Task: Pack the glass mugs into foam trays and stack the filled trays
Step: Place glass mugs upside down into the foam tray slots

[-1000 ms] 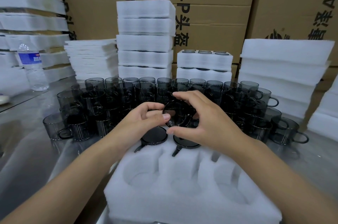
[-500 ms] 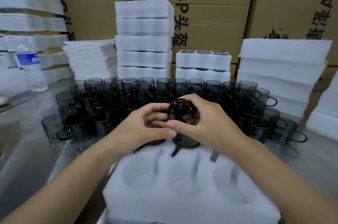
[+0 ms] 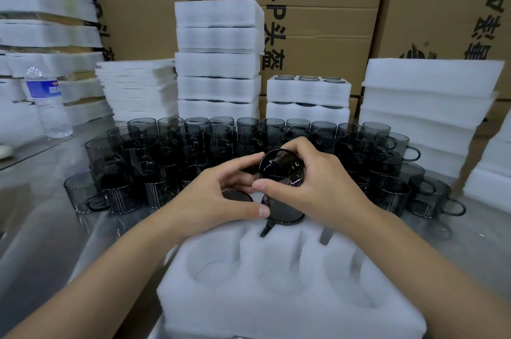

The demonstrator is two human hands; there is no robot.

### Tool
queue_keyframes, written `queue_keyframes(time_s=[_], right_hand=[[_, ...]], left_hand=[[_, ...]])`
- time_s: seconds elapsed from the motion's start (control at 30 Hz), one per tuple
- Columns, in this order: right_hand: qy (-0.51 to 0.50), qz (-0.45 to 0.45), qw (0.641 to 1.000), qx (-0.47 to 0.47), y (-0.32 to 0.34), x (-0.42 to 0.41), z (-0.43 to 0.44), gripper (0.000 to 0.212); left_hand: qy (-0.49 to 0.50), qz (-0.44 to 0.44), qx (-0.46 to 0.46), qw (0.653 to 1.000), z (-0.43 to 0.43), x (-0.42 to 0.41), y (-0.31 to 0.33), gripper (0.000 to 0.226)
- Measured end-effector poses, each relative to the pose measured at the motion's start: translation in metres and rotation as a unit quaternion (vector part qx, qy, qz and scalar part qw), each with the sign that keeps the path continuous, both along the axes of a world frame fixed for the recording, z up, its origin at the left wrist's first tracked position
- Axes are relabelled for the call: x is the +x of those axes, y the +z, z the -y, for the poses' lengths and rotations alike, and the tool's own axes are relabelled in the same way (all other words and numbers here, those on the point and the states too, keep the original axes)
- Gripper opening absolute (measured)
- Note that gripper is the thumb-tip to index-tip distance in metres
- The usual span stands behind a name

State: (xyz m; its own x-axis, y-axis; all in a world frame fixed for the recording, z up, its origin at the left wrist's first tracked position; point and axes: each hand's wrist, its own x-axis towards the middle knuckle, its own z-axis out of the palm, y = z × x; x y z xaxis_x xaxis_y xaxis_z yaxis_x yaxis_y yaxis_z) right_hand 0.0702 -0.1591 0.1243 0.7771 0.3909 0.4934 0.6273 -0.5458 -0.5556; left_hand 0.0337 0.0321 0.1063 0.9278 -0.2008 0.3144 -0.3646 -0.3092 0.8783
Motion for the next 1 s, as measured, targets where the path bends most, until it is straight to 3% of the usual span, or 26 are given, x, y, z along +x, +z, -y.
queue_keyframes(time_s=[0.33,0.6,1.0], right_hand=[[0.005,0.008,1.000,-0.009,0.000,-0.001,0.001,0.060],[0.050,0.014,0.998,-0.030,0.000,0.000,0.003,0.057],[0.060,0.024,0.989,-0.134,0.007,0.005,0.015,0.085]], left_hand=[[0.006,0.019,0.050,0.999,0.000,-0.001,-0.001,0.086],[0.001,0.017,0.023,1.000,0.002,0.001,-0.003,0.088],[0.008,0.010,0.017,1.000,0.001,0.002,-0.004,0.080]])
